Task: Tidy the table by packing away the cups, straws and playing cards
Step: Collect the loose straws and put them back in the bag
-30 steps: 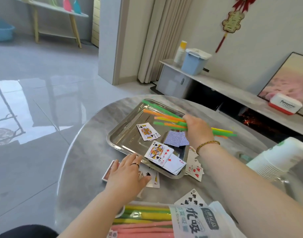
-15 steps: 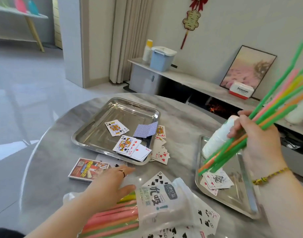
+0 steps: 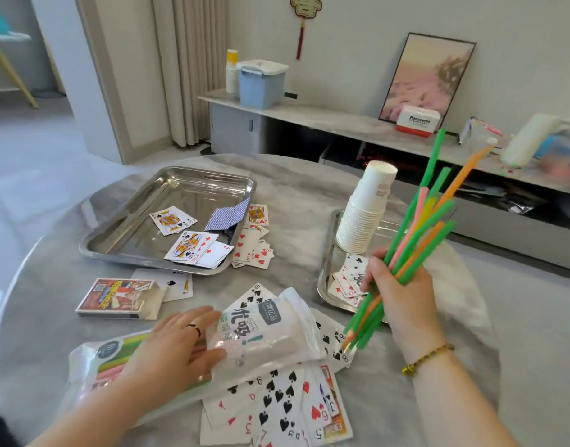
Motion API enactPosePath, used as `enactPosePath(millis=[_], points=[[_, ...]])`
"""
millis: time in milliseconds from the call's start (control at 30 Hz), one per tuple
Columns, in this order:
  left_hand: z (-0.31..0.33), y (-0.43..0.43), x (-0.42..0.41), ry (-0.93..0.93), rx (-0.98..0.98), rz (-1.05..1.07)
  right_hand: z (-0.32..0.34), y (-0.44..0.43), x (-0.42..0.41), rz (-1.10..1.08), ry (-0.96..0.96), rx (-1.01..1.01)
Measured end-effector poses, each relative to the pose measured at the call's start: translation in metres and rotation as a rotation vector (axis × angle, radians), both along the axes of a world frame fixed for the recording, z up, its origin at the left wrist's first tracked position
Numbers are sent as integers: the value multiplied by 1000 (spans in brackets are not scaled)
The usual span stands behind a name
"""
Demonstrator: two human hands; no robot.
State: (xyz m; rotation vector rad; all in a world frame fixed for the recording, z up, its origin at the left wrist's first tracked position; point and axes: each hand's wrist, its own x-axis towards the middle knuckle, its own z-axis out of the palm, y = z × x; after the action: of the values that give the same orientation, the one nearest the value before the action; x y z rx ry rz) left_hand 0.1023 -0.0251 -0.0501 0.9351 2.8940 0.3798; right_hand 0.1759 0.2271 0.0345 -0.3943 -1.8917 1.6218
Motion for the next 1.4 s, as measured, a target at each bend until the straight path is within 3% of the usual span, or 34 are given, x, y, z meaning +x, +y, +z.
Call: enactPosePath(millis=[100,167,267,400,600,833,1400], points=[[13,31,7,-60,244,-3,-6,6,-1,11,3,-47],[23,65,15,-213,453,-35,-7,8,-2,21,19,-78],[33,126,26,-433,576,-155,-8,15,3,38,44,-99],[29,174,32,-589,505,-264,-10,22,9,105,44,-192],[22,193,27,-570,591,-172,-8,31,5,124,64,-198],[23,193,27,-652,617,-256,-10,37,4,116,78,-112],[19,201,30,-743,654,-207,-9,37,4,154,106,-197]])
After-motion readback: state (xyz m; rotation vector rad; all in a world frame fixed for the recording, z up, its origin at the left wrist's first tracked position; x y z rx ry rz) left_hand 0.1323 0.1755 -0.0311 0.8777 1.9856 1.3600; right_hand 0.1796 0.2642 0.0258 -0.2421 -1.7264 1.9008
